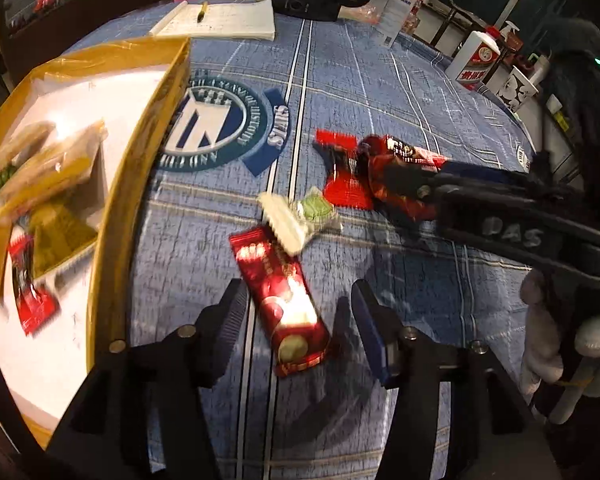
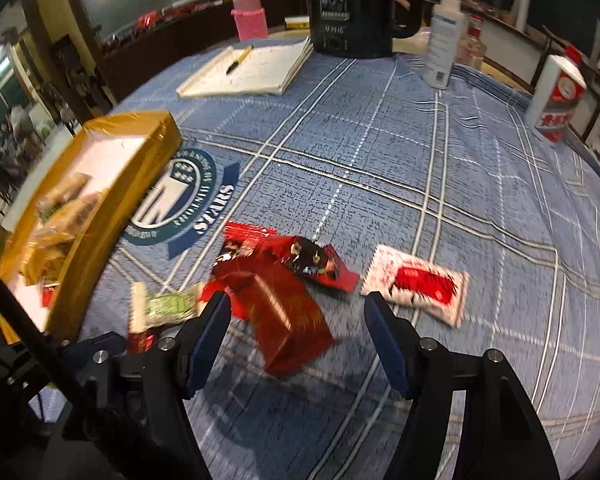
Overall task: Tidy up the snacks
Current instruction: 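Grasp the red candy bar with the left tool while the right tool grasps a red packet, then carry both red packets over the white tray and open both tools to release them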
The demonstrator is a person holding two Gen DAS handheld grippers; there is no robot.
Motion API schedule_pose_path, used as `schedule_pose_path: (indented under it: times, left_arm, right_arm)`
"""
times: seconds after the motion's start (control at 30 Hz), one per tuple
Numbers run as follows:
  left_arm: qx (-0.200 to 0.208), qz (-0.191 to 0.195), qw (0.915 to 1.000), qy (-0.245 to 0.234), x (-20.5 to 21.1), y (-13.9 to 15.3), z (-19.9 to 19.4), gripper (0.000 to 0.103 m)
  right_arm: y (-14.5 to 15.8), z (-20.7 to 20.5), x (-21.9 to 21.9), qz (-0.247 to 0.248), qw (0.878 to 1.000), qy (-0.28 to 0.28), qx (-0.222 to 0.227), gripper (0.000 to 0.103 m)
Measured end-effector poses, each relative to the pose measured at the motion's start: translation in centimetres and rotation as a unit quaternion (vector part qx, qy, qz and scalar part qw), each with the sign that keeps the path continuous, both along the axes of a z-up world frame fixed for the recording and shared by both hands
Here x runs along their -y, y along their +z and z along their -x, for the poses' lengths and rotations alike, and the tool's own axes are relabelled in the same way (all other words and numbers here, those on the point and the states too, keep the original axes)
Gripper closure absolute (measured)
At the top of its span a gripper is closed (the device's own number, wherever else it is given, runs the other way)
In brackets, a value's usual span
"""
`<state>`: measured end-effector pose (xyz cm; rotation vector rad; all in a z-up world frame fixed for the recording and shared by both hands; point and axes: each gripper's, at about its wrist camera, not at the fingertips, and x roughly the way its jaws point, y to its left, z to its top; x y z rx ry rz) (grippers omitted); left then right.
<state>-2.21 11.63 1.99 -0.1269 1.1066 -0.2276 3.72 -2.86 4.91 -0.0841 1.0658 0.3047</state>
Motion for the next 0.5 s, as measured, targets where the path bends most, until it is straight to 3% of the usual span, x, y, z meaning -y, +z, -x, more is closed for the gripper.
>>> schedule_pose_path:
  times: [0.07, 0.1, 0.13, 0.17, 0.27, 0.5]
  left_arm:
    - [0.007, -0.022, 0.9997, -0.009, 0.5, -0.1, 0.0, 0.049]
    - [0.008, -0.031, 0.9994, -0.012, 0.7, -0.1, 0.0, 0.054]
    - [0.012, -0.044, 0.9988, -0.015, 0.8, -0.1, 0.1, 0.068]
    - [0.012, -0.047, 0.9987, -0.017, 0.7, -0.1, 0.1, 0.075]
    - [0.001, -0.024, 0.9997, -0.009, -0.1, -0.1, 0.1, 0.075]
    - [0.009, 0.02, 0.9996, 0.019, -1.6, 1.9, 1.7, 0.075]
  right_arm:
    - [-0.6, -0.6, -0.3, 0.004, 1.0, 0.005, -0.008, 0.035]
    - [-0.9, -0.7, -0.5, 0.004, 1.0, 0.007, -0.011, 0.043]
    - [-1.1, -0.7, -0.6, 0.005, 1.0, 0.009, -0.013, 0.049]
    - [-1.3, -0.7, -0.6, 0.004, 1.0, 0.013, -0.017, 0.068]
    - [-1.5, -0.5, -0.5, -0.006, 0.999, 0.02, -0.031, 0.076]
    - [0.3, 1.8, 1.6, -0.047, 0.998, 0.002, -0.031, 0.076]
